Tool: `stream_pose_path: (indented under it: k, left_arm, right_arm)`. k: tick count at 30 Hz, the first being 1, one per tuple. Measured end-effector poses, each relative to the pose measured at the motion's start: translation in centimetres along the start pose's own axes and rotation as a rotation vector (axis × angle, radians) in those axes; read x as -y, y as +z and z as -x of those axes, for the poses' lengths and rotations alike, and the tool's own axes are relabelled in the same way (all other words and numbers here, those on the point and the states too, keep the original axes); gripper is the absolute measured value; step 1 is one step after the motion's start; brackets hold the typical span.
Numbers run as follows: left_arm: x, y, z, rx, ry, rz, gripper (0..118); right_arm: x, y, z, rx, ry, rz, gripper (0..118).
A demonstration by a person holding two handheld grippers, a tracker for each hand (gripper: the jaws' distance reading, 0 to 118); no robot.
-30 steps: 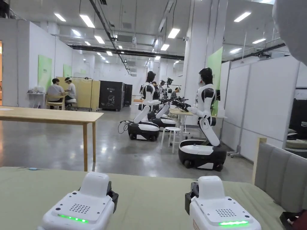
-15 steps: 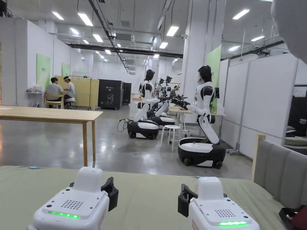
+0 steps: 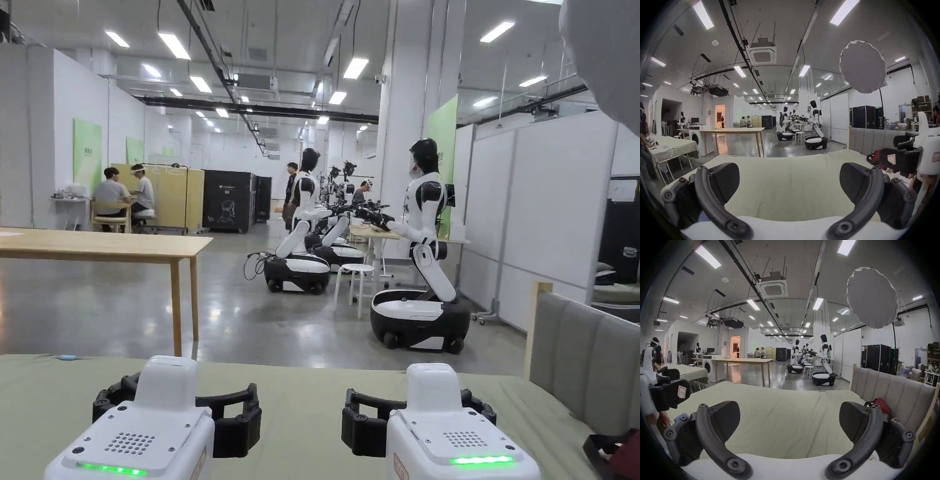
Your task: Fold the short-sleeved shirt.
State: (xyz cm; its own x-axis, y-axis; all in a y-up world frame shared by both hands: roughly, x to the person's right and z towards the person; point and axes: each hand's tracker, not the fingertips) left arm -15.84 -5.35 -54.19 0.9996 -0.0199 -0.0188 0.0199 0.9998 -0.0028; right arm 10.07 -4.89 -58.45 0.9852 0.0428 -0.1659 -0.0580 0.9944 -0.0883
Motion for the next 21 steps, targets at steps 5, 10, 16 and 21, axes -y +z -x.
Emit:
stream_pose_path:
  k: [5, 10, 16, 21]
  left_arm:
    - [-0.4, 0.6, 1.1, -0.007, 0.007, -0.008, 118]
    - [-0.4, 0.9, 1.9, -0.025, 0.011, -0.004, 118]
    - [-0.5, 0.9, 2.3, -0.039, 0.032, -0.001, 118]
    - [-0.4, 0.8, 2.3, -0.041, 0.026, 0.003, 118]
  right_arm:
    - [-0.4, 0.0, -0.5, 0.02, -0.042, 0.037, 118]
    - [-0.2, 0.5, -1.4, 0.011, -0.087, 0.035, 118]
    - [-0.5, 0.7, -1.1, 0.099, -0.072, 0.043, 118]
    - [-0.9, 1.1, -1.4, 0.048, -0.119, 0.044, 118]
